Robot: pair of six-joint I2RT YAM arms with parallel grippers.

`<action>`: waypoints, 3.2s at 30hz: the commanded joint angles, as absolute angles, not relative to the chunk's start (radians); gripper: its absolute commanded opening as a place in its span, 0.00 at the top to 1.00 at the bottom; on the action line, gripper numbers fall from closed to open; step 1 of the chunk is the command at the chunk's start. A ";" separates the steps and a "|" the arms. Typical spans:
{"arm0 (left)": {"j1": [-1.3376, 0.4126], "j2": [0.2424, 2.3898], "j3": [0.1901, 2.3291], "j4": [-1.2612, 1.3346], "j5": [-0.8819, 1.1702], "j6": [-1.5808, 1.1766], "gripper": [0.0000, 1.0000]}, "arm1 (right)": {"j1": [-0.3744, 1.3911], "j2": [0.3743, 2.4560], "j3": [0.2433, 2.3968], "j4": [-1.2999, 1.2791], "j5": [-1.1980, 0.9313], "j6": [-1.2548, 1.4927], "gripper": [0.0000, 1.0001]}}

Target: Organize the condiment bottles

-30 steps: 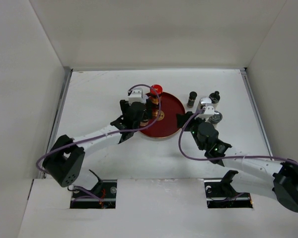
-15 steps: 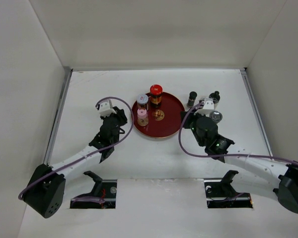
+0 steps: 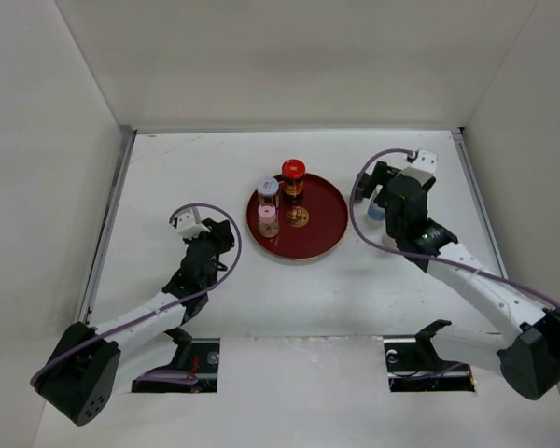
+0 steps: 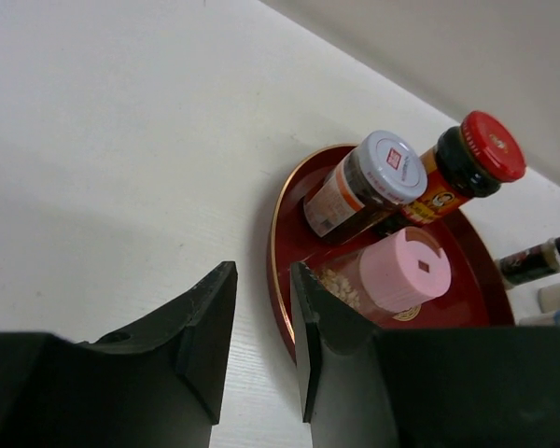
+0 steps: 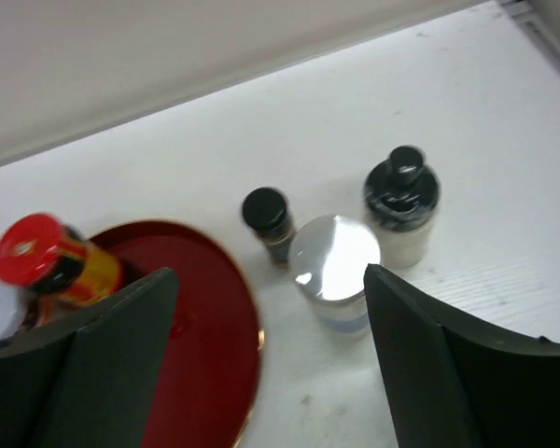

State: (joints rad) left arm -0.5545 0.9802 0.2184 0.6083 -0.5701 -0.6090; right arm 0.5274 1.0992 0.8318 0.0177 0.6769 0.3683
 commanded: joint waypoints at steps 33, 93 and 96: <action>-0.530 0.996 0.186 0.736 -0.545 -0.653 0.50 | 0.497 1.211 0.988 0.071 0.653 0.198 0.50; -0.507 0.994 0.176 0.739 -0.540 -0.669 0.29 | 0.424 1.590 1.098 0.143 0.557 0.290 0.21; -0.499 1.000 0.178 0.736 -0.538 -0.669 0.29 | 0.397 1.660 1.140 0.101 0.502 0.278 0.11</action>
